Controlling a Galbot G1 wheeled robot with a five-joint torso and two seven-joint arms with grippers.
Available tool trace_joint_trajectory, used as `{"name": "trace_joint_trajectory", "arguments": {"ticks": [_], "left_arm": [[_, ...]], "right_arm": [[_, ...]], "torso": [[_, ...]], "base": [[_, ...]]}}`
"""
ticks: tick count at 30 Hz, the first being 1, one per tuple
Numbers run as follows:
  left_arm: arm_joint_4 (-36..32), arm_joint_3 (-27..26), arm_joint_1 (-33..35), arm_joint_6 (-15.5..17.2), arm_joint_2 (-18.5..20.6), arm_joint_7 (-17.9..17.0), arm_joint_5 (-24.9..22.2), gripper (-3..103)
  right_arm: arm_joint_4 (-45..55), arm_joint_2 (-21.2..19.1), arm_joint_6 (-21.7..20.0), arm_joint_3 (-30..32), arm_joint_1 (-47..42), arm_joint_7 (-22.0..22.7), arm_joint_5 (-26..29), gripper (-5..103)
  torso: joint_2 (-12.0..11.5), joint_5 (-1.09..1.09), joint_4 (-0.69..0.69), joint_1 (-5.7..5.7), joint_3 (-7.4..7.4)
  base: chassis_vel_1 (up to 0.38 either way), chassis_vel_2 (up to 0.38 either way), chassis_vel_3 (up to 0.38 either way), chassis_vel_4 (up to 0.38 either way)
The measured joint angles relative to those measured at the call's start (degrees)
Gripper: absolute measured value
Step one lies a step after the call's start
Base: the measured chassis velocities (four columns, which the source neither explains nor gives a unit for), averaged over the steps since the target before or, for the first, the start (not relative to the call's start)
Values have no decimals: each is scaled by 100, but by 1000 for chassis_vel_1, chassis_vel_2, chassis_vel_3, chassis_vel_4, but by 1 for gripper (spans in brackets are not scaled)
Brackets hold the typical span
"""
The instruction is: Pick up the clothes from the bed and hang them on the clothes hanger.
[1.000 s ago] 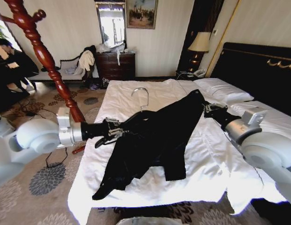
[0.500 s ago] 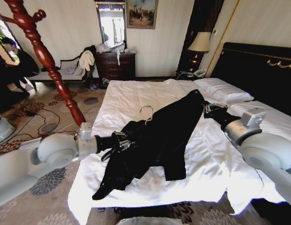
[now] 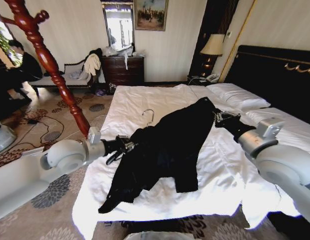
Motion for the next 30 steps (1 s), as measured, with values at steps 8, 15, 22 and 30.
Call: {"name": "trace_joint_trajectory", "arguments": {"ticks": [8,15,22,30], "left_arm": [[-154,398,-131,-196,-475,-59,-33,16],[-40,631,-215,-239,-782,-121,-49,16],[153,863,-270,-291,-1247,-214,-33,16],[460,856,-389,-291,-1529,-340,117,16]], "right_arm": [[4,34,-86,-41,22,90,350,0],[57,27,-151,-64,125,217,768,0],[221,19,-245,-4,139,382,1189,0],[410,34,-350,107,123,530,1565,0]], "torso": [[0,2,-1,0,0],[0,1,0,0,0],[0,1,0,0,0],[0,1,1,0,0]], "base": [[0,0,0,0],[0,0,0,0],[0,0,0,0],[0,0,0,0]]}}
